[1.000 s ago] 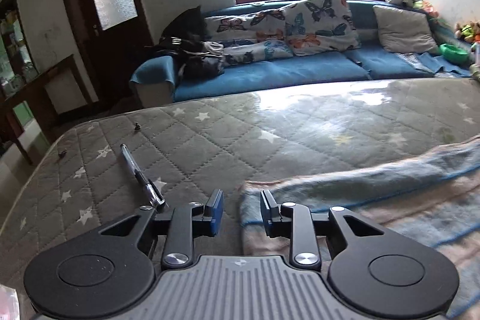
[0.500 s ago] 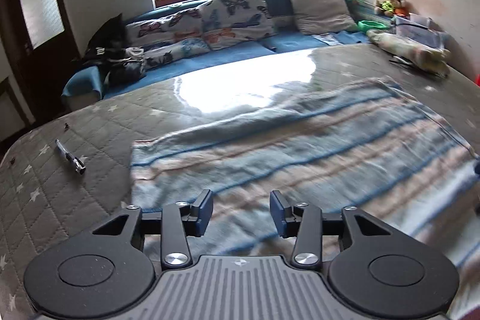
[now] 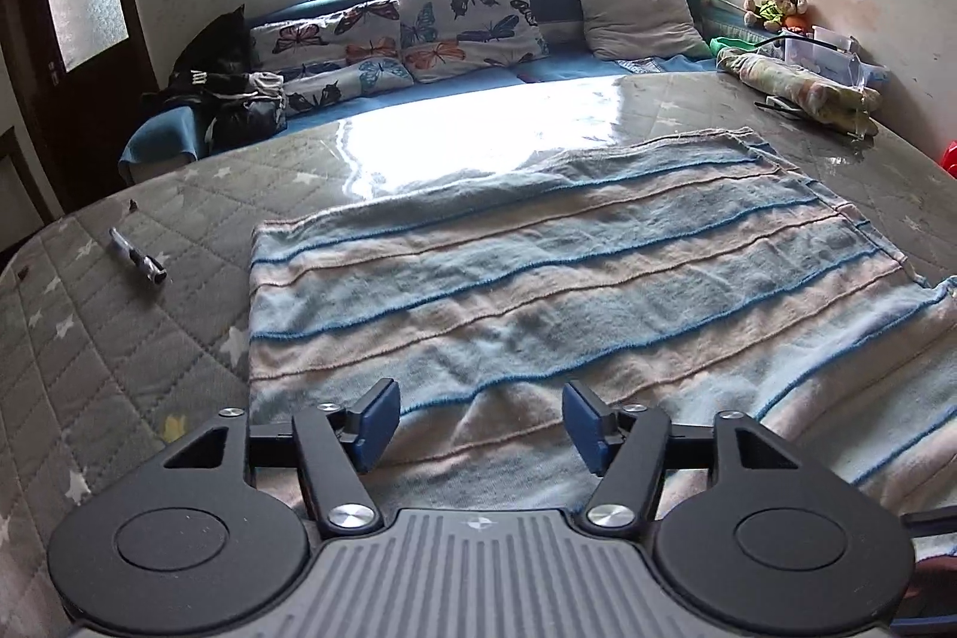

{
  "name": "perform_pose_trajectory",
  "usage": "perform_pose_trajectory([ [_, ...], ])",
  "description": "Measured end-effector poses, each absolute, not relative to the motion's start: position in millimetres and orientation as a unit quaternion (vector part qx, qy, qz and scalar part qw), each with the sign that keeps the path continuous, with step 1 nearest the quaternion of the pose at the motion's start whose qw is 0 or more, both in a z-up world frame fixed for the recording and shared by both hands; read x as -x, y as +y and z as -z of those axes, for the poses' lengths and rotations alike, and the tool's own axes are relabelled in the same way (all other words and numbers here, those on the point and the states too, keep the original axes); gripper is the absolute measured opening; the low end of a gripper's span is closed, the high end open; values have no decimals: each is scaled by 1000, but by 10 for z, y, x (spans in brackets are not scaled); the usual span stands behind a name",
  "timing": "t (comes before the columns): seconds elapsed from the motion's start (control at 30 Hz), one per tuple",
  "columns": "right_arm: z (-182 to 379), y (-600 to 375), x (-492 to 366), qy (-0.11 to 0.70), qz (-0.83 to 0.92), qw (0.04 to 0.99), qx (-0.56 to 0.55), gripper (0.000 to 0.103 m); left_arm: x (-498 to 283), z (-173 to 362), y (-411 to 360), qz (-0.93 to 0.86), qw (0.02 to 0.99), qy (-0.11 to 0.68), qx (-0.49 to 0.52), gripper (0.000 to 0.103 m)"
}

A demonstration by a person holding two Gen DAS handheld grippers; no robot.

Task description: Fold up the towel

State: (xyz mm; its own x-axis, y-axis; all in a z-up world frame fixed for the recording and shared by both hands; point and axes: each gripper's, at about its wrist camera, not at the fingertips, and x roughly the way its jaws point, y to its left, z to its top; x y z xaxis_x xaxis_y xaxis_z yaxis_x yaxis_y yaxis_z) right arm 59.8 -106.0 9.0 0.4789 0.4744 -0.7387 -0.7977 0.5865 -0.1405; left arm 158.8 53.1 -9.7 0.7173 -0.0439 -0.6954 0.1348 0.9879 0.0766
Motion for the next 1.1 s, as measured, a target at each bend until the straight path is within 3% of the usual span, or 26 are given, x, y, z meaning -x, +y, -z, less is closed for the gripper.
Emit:
perform_pose_trajectory([
  [0.1, -19, -1032, -604, 337, -388, 822, 245, 9, -1612, 120, 528, 46, 923, 377, -65, 70],
  [0.23, -62, -1066, -545, 331, -394, 822, 245, 3, -1639, 152, 544, 41, 921, 380, -69, 71],
  [0.63, -95, -1138, -338, 336, -411, 808, 257, 2, -1624, 181, 581, 34, 923, 374, -78, 82],
  [0.8, -124, -1193, -302, 350, -424, 800, 241, 10, -1546, 169, 644, 25, 925, 370, -86, 82],
  [1.1, -239, -1494, -418, 361, -375, 834, 181, 14, -1112, 178, 838, -15, 933, 349, -85, 82],
])
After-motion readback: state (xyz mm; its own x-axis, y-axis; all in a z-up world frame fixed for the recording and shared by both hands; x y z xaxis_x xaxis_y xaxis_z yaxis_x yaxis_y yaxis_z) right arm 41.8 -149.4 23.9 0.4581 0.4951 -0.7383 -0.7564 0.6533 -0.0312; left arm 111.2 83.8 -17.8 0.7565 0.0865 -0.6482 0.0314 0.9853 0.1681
